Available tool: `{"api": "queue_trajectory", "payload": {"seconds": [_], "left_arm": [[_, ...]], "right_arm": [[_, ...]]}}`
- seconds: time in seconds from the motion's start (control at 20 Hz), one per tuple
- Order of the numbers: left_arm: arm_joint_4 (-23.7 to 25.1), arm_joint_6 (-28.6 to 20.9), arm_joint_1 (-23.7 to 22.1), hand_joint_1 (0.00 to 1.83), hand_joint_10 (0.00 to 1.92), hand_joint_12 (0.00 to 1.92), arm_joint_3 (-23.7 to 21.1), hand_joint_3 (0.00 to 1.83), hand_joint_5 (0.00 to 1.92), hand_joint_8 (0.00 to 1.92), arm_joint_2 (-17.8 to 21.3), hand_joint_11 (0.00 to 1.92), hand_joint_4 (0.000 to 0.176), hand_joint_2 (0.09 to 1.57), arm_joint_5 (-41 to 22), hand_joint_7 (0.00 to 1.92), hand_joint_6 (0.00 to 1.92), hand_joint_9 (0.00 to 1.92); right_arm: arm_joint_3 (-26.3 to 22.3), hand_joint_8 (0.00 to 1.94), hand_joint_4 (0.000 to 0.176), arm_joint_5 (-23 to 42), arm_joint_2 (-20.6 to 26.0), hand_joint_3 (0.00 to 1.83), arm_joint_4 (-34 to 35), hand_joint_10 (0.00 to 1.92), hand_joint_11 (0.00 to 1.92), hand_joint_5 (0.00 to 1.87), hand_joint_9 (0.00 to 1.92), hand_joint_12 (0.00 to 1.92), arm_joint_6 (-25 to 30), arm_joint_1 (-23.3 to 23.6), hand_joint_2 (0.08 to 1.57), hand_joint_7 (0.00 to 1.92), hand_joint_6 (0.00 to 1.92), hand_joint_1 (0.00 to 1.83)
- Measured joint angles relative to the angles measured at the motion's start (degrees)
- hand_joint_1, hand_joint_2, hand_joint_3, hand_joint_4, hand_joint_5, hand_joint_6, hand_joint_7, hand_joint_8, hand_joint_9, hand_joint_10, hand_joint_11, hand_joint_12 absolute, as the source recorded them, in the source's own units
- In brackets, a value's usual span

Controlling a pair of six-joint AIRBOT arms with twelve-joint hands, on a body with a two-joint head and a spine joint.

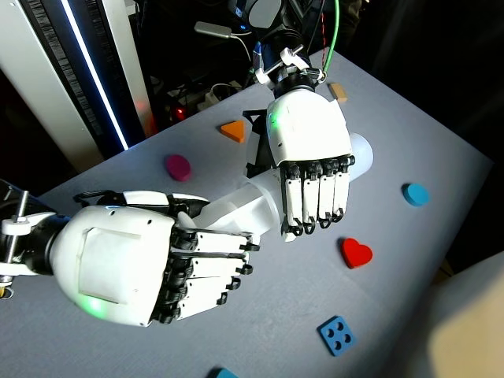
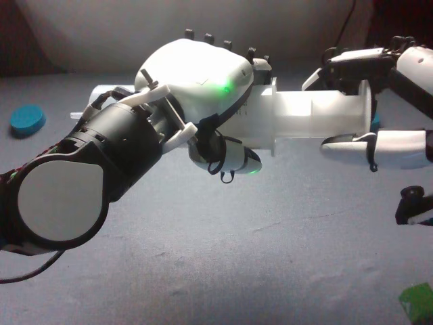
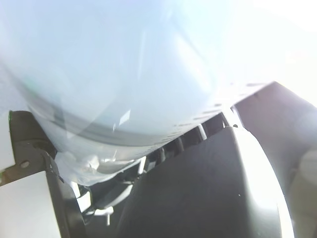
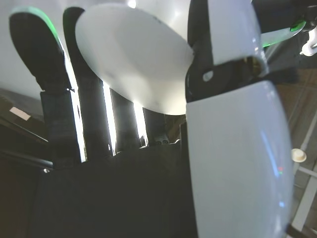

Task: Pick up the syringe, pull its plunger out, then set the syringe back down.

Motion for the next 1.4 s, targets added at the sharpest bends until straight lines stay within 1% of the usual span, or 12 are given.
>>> {"api": "queue_trajectory", "payload": {"seconds": [0.15, 0.25, 0.4, 0.6, 0.9, 1.0, 1.1, 1.2, 1.3, 1.4], "left_arm": [[-0.02, 0.31, 0.00, 1.36, 1.48, 1.35, -0.02, 0.00, 0.78, 1.13, 0.11, 0.74, 0.000, 1.17, -0.15, 0.92, 1.07, 0.79], [0.00, 0.31, 0.00, 1.36, 1.50, 1.34, -0.04, 0.00, 0.76, 1.15, 0.20, 0.73, 0.000, 1.18, -0.13, 0.92, 1.09, 0.76], [0.04, 0.28, 0.00, 1.36, 1.51, 1.35, -0.20, 0.00, 0.76, 1.14, 0.44, 0.73, 0.000, 1.18, -0.07, 0.91, 1.09, 0.77], [0.02, 0.33, 0.00, 1.36, 1.51, 1.36, -0.17, 0.00, 0.74, 1.15, 0.50, 0.72, 0.000, 1.19, -0.11, 0.91, 1.10, 0.77], [-0.26, 0.15, -0.02, 1.36, 1.52, 1.38, -0.20, 0.00, 0.76, 1.16, 0.83, 0.70, 0.000, 1.19, -0.72, 0.88, 1.12, 0.76], [-0.48, 0.17, 0.00, 1.36, 1.51, 1.38, -0.20, 0.00, 0.77, 1.15, 0.83, 0.72, 0.000, 1.18, -0.85, 0.90, 1.12, 0.76], [-0.70, 0.28, 0.00, 1.36, 1.50, 1.36, -0.17, 0.00, 0.78, 1.14, 0.85, 0.73, 0.000, 1.18, -0.81, 0.91, 1.09, 0.76], [-0.72, 0.31, 0.00, 1.36, 1.50, 1.38, -0.20, 0.00, 0.79, 1.13, 1.14, 0.69, 0.000, 1.18, -0.76, 0.92, 1.09, 0.76], [-0.98, 0.59, 0.00, 1.36, 1.51, 1.39, -0.20, 0.00, 0.79, 1.12, 1.20, 0.68, 0.000, 1.18, -0.55, 0.92, 1.09, 0.75], [-1.18, 0.83, 0.00, 1.36, 1.52, 1.39, -0.20, 0.00, 0.75, 1.15, 1.20, 0.69, 0.000, 1.19, -0.61, 0.91, 1.11, 0.75]], "right_arm": [[0.00, 0.89, 0.000, 0.31, 0.57, 0.00, -0.13, 1.20, 0.93, 0.79, 0.99, 1.23, 0.46, -0.55, 1.13, 0.98, 1.16, 1.37], [0.00, 0.89, 0.000, 0.26, 1.05, 0.00, -0.37, 1.23, 0.91, 0.79, 0.98, 1.26, 0.52, -0.55, 1.13, 0.98, 1.16, 1.37], [0.00, 0.89, 0.000, -0.20, 1.90, 0.00, -0.44, 1.23, 0.90, 0.78, 0.98, 1.26, 0.98, -0.55, 1.13, 0.98, 1.16, 1.37], [0.00, 0.89, 0.000, -0.85, 2.71, 0.00, -0.48, 1.23, 0.92, 0.78, 0.98, 1.26, 1.29, -0.55, 1.13, 0.98, 1.16, 1.37], [0.02, 0.90, 0.000, -3.06, 4.50, 0.00, -1.99, 1.21, 0.92, 0.79, 0.98, 1.26, 3.78, -0.55, 1.13, 0.98, 1.16, 1.37], [0.37, 0.90, 0.000, -3.87, 4.79, 0.00, -2.91, 1.20, 0.91, 0.79, 1.00, 1.25, 4.20, -0.52, 1.13, 0.98, 1.16, 1.37], [0.96, 0.89, 0.000, -5.40, 4.90, 0.00, -3.74, 1.19, 0.92, 0.79, 1.01, 1.25, 4.70, 0.26, 1.12, 0.99, 1.15, 1.37], [1.33, 0.88, 0.000, -7.30, 5.03, 0.00, -4.76, 1.19, 0.92, 0.79, 1.00, 1.24, 5.14, 1.46, 1.12, 0.99, 1.15, 1.37], [1.75, 0.83, 0.000, -8.85, 5.07, 0.00, -5.53, 1.18, 0.94, 0.83, 1.01, 1.22, 5.25, 2.60, 1.11, 1.01, 1.12, 1.38], [2.10, 0.86, 0.000, -10.25, 5.16, 0.00, -6.38, 1.20, 0.95, 0.80, 1.00, 1.23, 5.49, 3.26, 1.12, 1.00, 1.12, 1.38]]}}
